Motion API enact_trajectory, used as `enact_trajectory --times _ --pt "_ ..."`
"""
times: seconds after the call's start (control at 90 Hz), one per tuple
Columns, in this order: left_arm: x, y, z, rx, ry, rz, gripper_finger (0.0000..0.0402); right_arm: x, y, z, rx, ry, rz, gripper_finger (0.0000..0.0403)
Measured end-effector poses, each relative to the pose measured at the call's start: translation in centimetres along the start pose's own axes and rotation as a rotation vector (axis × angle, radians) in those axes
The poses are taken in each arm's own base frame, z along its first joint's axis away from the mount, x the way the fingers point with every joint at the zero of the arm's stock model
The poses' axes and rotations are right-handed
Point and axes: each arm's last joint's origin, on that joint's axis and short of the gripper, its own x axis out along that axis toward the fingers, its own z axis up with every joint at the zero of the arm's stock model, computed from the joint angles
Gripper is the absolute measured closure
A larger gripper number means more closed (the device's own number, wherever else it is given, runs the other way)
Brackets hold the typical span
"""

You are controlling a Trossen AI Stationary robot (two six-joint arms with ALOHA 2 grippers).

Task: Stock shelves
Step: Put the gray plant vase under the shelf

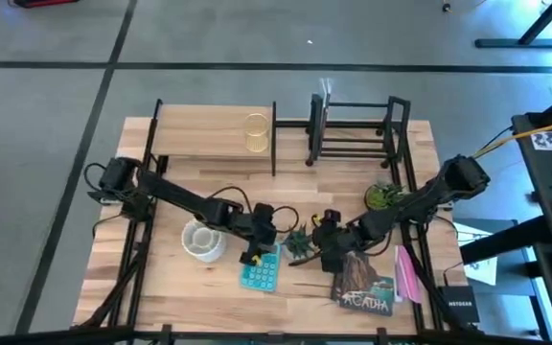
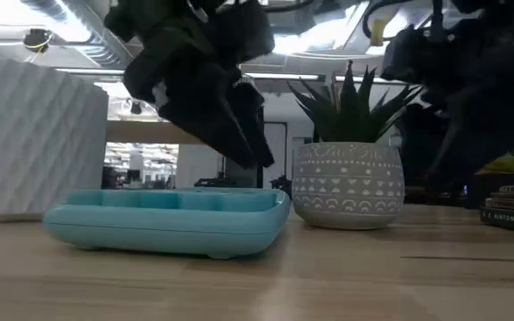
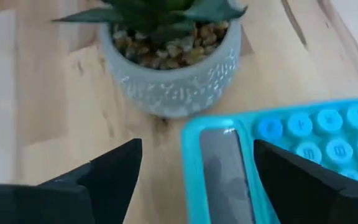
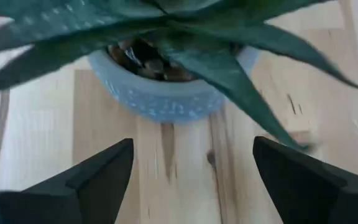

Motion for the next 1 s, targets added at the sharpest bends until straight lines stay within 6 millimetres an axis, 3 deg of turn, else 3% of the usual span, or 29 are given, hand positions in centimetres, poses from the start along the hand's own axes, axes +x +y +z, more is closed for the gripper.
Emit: enact_trajectory --times 0.111,0.389,0.667,1.0 --pt "1.1 -0.1 0.0 -0.022 -0.039 0.003 0.0107 0.4 0.3 0.3 0.001 -0.034 0.014 0.0086" --pt "1.0 0.8 1.1 -0.124 -0.156 0.016 0.0107 0.4 0.5 1.0 0.019 -0.113 0.018 0.0086" --pt "2.2 1.2 0.5 -0.156 -0.143 0.024 0.0107 0.6 0.1 1.1 0.032 -0.122 -0.009 0.0094" --pt "1.6 1.4 0.7 -0.168 -0.148 0.055 0.0107 0.3 0.2 2.7 0.027 -0.097 -0.055 0.0108"
